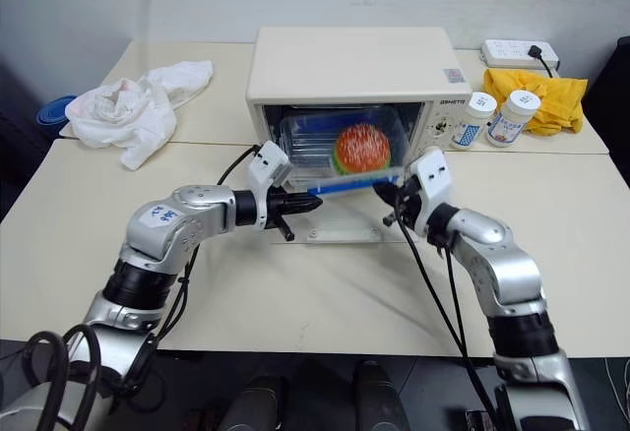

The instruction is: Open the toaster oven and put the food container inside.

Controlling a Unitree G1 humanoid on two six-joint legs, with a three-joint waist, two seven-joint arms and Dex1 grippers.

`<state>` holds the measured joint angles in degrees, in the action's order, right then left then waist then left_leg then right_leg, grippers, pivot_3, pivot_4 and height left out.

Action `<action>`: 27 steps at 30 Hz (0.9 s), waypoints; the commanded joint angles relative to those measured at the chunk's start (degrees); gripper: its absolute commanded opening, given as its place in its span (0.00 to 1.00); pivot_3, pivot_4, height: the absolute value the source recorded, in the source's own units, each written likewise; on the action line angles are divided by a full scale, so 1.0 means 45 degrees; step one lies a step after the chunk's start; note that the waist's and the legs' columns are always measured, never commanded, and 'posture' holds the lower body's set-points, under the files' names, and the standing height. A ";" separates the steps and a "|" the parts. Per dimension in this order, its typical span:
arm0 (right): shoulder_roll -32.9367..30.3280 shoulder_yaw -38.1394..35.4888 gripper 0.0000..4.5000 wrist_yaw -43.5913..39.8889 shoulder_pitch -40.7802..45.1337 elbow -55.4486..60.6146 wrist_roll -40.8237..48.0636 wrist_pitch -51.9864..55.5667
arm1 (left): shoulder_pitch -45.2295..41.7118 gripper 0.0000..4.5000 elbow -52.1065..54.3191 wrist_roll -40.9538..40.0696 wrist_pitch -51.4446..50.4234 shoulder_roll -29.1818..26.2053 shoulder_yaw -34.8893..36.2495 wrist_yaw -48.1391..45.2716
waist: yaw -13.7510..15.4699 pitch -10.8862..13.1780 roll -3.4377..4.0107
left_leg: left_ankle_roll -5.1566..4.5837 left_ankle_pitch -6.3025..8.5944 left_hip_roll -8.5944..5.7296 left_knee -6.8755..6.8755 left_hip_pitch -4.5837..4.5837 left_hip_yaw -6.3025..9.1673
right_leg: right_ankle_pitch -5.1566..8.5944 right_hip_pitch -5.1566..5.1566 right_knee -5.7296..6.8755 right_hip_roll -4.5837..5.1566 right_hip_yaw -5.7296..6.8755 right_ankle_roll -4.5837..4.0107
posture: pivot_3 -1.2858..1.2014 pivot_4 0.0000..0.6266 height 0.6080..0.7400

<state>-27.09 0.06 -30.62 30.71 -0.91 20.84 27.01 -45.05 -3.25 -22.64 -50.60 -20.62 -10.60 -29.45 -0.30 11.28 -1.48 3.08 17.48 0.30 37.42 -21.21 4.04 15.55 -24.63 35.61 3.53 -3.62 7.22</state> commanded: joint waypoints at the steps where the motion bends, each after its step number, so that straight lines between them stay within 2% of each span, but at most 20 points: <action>1: 0.0432 -0.0232 0.00 0.0174 0.0858 -0.0953 -0.0404 -0.0901 | -0.0900 0.01 -0.1222 0.0807 0.1295 0.0453 0.0587 0.0723 | 0.0000 0.0000 0.0000 | 0.0001 -0.0001 0.0002 -0.0007 -0.0001 0.0000 | 0.0000 -0.0005 -0.0001 0.0000 0.0000 0.0000 | 0.52 0.24 1.00; 5: 0.0871 -0.0259 0.00 0.0080 0.1607 -0.2109 -0.0693 -0.1504 | -0.1876 0.01 -0.3442 0.1396 0.2807 0.1079 0.1299 0.1485 | 0.0001 -0.0001 0.0001 | 0.0002 -0.0001 0.0001 -0.0027 -0.0002 -0.0004 | 0.0000 -0.0014 -0.0007 0.0003 0.0001 0.0000 | 0.52 0.24 1.00; 8: 0.0803 -0.0325 0.00 -0.0365 0.1493 -0.1750 -0.0505 -0.1334 | -0.2024 0.01 -0.3562 0.1345 0.3148 0.1056 0.1564 0.1087 | -0.0021 -0.0001 0.0002 | 0.0017 -0.0010 -0.0003 -0.0018 -0.0006 -0.0005 | -0.0002 -0.0016 0.0001 0.0007 0.0001 0.0004 | 0.52 0.24 1.00; 10: 0.0376 -0.0568 0.00 -0.0944 0.0763 -0.0336 0.0132 -0.0574 | -0.1369 0.01 -0.1818 0.0555 0.2571 0.0358 0.1627 -0.0365 | -0.0058 0.0000 0.0003 | 0.0023 -0.0013 -0.0002 -0.0023 -0.0009 -0.0004 | -0.0002 -0.0021 0.0004 0.0006 0.0001 0.0004 | 0.52 0.24 1.00; 14: -0.0791 -0.1389 0.00 -0.1535 -0.1643 0.3277 0.1753 0.1401 | 0.0517 0.01 0.2412 -0.1687 0.0498 -0.2342 0.2444 -0.3083 | -0.0261 -0.0003 0.0010 | 0.0060 -0.0024 0.0025 -0.0073 -0.0057 -0.0003 | 0.0005 -0.0093 0.0053 0.0002 0.0002 -0.0004 | 0.52 0.24 1.00; 17: -0.1626 -0.2072 0.00 -0.1790 -0.3863 0.5526 0.2866 0.2695 | 0.1828 0.12 0.4022 -0.2988 -0.0143 -0.4877 0.3647 -0.5133 | -0.0335 -0.0003 0.0010 | 0.0067 -0.0023 0.0033 -0.0070 -0.0087 -0.0019 | 0.0007 -0.0132 0.0056 0.0001 0.0003 -0.0007 | 0.52 0.24 1.00; 19: -0.1917 -0.2364 0.00 -0.1851 -0.4936 0.6332 0.3202 0.3045 | 0.2465 0.23 0.4474 -0.3362 -0.0099 -0.6068 0.4154 -0.6120 | -0.0330 -0.0002 0.0010 | 0.0023 0.0001 0.0040 -0.0067 -0.0081 -0.0023 | 0.0010 -0.0132 0.0063 -0.0008 0.0003 -0.0012 | 0.52 0.24 1.00; 23: -0.1893 -0.2536 0.00 -0.1446 -0.6770 0.7116 0.3339 0.3406 | 0.3366 0.48 0.4507 -0.3818 0.0092 -0.8472 0.5234 -0.8048 | -0.0309 0.0006 0.0011 | 0.0003 0.0004 0.0037 -0.0051 0.0071 -0.0019 | 0.0032 0.0028 0.0020 -0.0023 0.0009 -0.0055 | 0.52 0.24 1.00; 26: -0.1441 -0.2142 0.00 -0.0926 -0.6954 0.6625 0.2883 0.3112 | 0.3302 0.65 0.3978 -0.3839 0.0381 -0.9462 0.5544 -0.8780 | -0.0316 0.0006 0.0009 | -0.0005 -0.0001 0.0057 -0.0046 0.0086 -0.0023 | 0.0079 0.0057 -0.0018 -0.0042 0.0013 -0.0149 | 0.52 0.24 1.00; 27: -0.1326 -0.1978 0.00 -0.0800 -0.6846 0.6319 0.2638 0.2948 | 0.3203 0.70 0.3867 -0.3880 0.0455 -0.9599 0.5575 -0.8897 | -0.0313 0.0006 0.0010 | -0.0007 -0.0001 0.0056 -0.0047 0.0085 -0.0025 | 0.0142 0.0056 -0.0016 -0.0041 0.0012 -0.0263 | 0.52 0.24 1.00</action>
<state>-33.43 -9.03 -35.42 -1.13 28.25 33.85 42.26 -29.51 14.66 -38.99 -49.81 -62.87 13.03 -67.88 -1.71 11.31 -1.44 3.05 17.47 0.55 37.20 -20.82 3.92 16.18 -24.38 35.58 3.36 -3.57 6.05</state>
